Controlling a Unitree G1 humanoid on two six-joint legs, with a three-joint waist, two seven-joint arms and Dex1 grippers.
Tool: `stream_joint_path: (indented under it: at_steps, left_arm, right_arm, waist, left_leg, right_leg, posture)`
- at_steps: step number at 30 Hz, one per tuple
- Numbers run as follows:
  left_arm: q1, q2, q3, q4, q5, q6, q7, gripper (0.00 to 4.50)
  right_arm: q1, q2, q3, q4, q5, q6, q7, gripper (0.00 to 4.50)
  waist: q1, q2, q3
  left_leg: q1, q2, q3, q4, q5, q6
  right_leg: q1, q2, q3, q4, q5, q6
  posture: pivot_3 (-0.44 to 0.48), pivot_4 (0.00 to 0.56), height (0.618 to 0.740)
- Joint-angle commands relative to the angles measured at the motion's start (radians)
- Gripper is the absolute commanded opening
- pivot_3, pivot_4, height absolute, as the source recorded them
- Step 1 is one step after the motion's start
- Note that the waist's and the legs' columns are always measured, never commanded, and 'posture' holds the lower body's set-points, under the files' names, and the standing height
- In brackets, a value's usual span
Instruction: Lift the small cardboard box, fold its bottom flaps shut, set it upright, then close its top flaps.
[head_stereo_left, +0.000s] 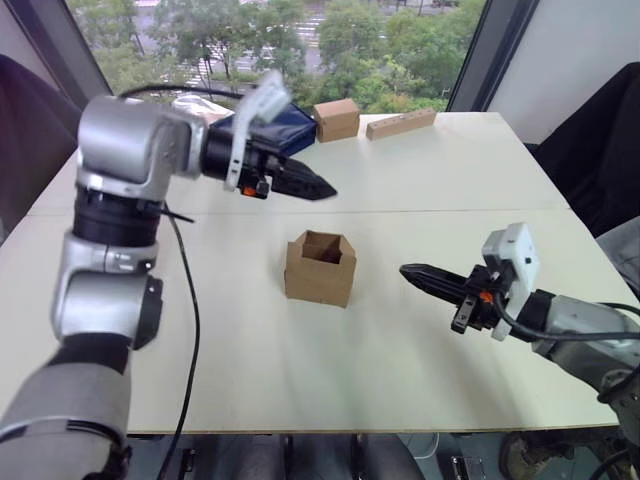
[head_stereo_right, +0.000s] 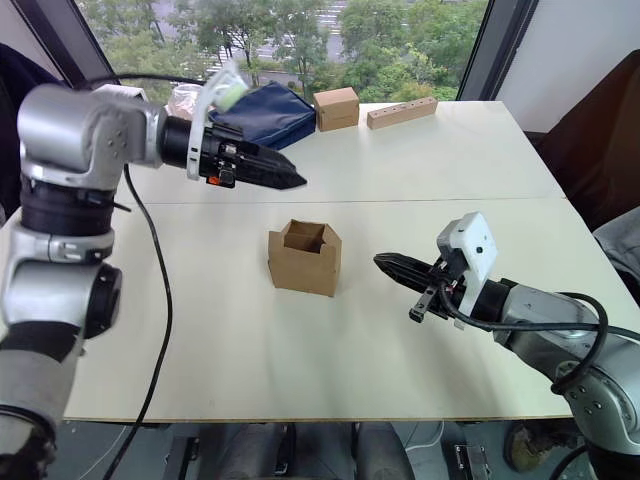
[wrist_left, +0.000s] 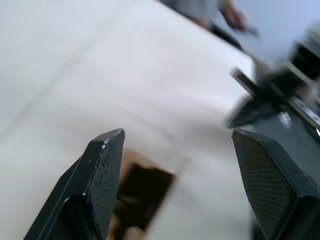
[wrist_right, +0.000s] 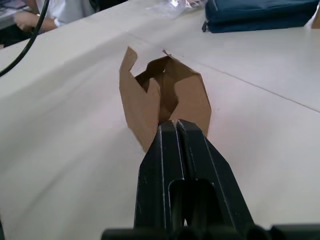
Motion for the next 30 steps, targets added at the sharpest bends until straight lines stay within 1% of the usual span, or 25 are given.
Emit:
stream_joint_path:
  at_steps: [1,2,4,5,6,7,8,9,11,13,16,18,24,26,30]
  left_arm:
    - [0.151,0.020,0.176,-0.091,0.002,-0.164,0.178,2.28]
    - [0.193,0.025,0.205,-0.116,-0.015,-0.184,0.192,1.79]
    - [0.240,0.033,0.226,-0.147,-0.048,-0.198,0.211,0.89]
    - [0.285,0.045,0.212,-0.171,-0.040,-0.226,0.222,0.46]
    - [0.374,0.073,0.145,-0.201,0.027,-0.313,0.248,0.07]
    - [0.437,0.093,0.094,-0.222,0.074,-0.377,0.270,0.07]
    - [0.521,0.116,0.029,-0.245,0.120,-0.450,0.276,0.07]
    - [0.571,0.129,-0.010,-0.258,0.144,-0.496,0.279,0.07]
    - [0.653,0.102,-0.018,-0.285,0.103,-0.493,0.283,0.07]
    - [0.705,0.066,-0.012,-0.294,0.079,-0.514,0.303,0.07]
    - [0.743,0.015,0.004,-0.301,0.049,-0.524,0.337,0.07]
    - [0.761,-0.016,0.016,-0.309,0.018,-0.527,0.351,0.07]
    - [0.780,-0.041,0.004,-0.320,-0.007,-0.545,0.375,0.07]
    - [0.787,-0.039,-0.004,-0.346,-0.034,-0.527,0.358,0.07]
    - [0.834,0.009,-0.058,-0.415,-0.054,-0.515,0.309,0.07]
  right_arm:
    - [-0.031,-0.004,0.014,0.028,-0.002,-0.007,0.020,0.00]
    - [-0.035,-0.008,0.034,0.038,-0.021,-0.008,0.029,0.00]
    - [-0.038,-0.014,0.054,0.050,-0.043,-0.010,0.042,0.00]
    - [-0.042,-0.015,0.075,0.061,-0.068,-0.015,0.045,0.00]
    - [-0.055,-0.013,0.124,0.082,-0.128,-0.034,0.042,0.00]
    - [-0.065,-0.012,0.158,0.098,-0.173,-0.048,0.042,0.00]
    - [-0.087,-0.021,0.229,0.129,-0.266,-0.074,0.030,0.00]
    - [-0.102,-0.026,0.276,0.150,-0.331,-0.093,0.024,0.00]
    - [-0.137,0.011,0.339,0.188,-0.391,-0.108,0.017,0.00]
    - [-0.148,0.038,0.383,0.205,-0.419,-0.119,0.036,0.00]
    - [-0.148,0.062,0.418,0.237,-0.468,-0.139,0.053,0.00]
    - [-0.150,0.078,0.435,0.253,-0.494,-0.155,0.065,0.00]
    - [-0.180,0.122,0.483,0.304,-0.573,-0.184,0.086,0.00]
    - [-0.190,0.136,0.490,0.323,-0.595,-0.192,0.091,0.00]
    - [-0.204,0.174,0.484,0.344,-0.609,-0.205,0.105,0.00]
  waist:
    - [-0.003,0.000,0.000]
    - [-0.001,0.000,0.000]
    - [0.002,-0.001,0.000]
    - [0.006,-0.001,0.000]
    - [0.008,-0.002,0.000]
    - [0.006,-0.001,-0.001]
    - [0.005,0.000,-0.003]
    - [0.003,0.001,-0.004]
    - [0.003,0.000,-0.004]
    - [0.007,-0.001,-0.003]
    - [0.009,-0.002,-0.003]
    - [0.008,-0.002,-0.004]
    - [-0.001,-0.002,-0.004]
    - [0.000,-0.001,-0.004]
    - [0.001,-0.001,-0.004]
  left_leg:
    - [0.000,0.000,0.000,0.000,0.000,0.000]
    - [0.000,0.001,0.001,0.000,0.000,0.000]
    - [-0.002,0.001,0.000,0.000,0.000,-0.001]
    - [-0.002,0.001,0.000,0.000,0.001,-0.001]
    - [-0.003,0.000,-0.001,0.001,0.001,-0.002]
    - [-0.003,0.000,-0.001,0.001,0.001,-0.001]
    - [-0.001,-0.001,0.001,0.000,0.001,-0.001]
    - [0.001,-0.002,0.001,-0.001,0.001,-0.001]
    - [0.006,-0.004,0.004,-0.003,0.001,-0.001]
    - [0.004,-0.002,0.003,-0.002,0.001,-0.001]
    - [-0.001,-0.002,-0.001,0.000,0.001,-0.001]
    - [-0.001,-0.003,-0.001,0.000,0.001,-0.001]
    - [0.000,-0.002,0.000,0.000,0.001,-0.001]
    - [0.000,-0.001,0.000,-0.001,0.001,-0.001]
    - [0.000,-0.002,0.000,-0.001,0.001,-0.001]
  right_leg:
    - [0.000,0.000,0.000,0.000,0.000,0.000]
    - [-0.001,-0.001,0.001,0.000,0.000,0.000]
    - [-0.002,-0.001,0.000,0.000,0.000,0.000]
    - [-0.002,-0.001,0.000,0.000,0.000,0.000]
    - [-0.002,-0.001,-0.001,0.000,0.000,0.000]
    - [-0.002,-0.001,-0.001,0.000,0.000,0.000]
    - [-0.001,-0.002,0.000,0.000,0.000,0.000]
    - [0.000,-0.003,0.001,0.000,0.000,0.000]
    - [0.003,-0.004,0.003,0.000,0.000,0.000]
    - [0.003,-0.003,0.003,-0.001,0.000,0.000]
    - [0.000,-0.003,0.000,-0.001,0.000,0.000]
    - [0.000,-0.003,0.000,0.000,0.000,0.000]
    - [0.000,-0.002,-0.001,0.000,0.000,0.000]
    - [0.000,-0.002,0.000,0.000,0.000,0.000]
    - [0.000,-0.002,0.000,0.000,0.000,0.000]
  posture:
    - [0.000,0.150,0.740]
    - [0.000,0.150,0.740]
    - [0.000,0.150,0.740]
    - [0.000,0.150,0.740]
    - [0.000,0.150,0.740]
    - [0.000,0.150,0.740]
    - [0.000,0.150,0.740]
    - [0.000,0.150,0.740]
    - [0.000,0.150,0.740]
    - [0.000,0.150,0.740]
    - [0.000,0.150,0.740]
    - [0.000,0.150,0.740]
    - [0.000,0.150,0.740]
    - [0.000,0.150,0.740]
    - [0.000,0.150,0.740]
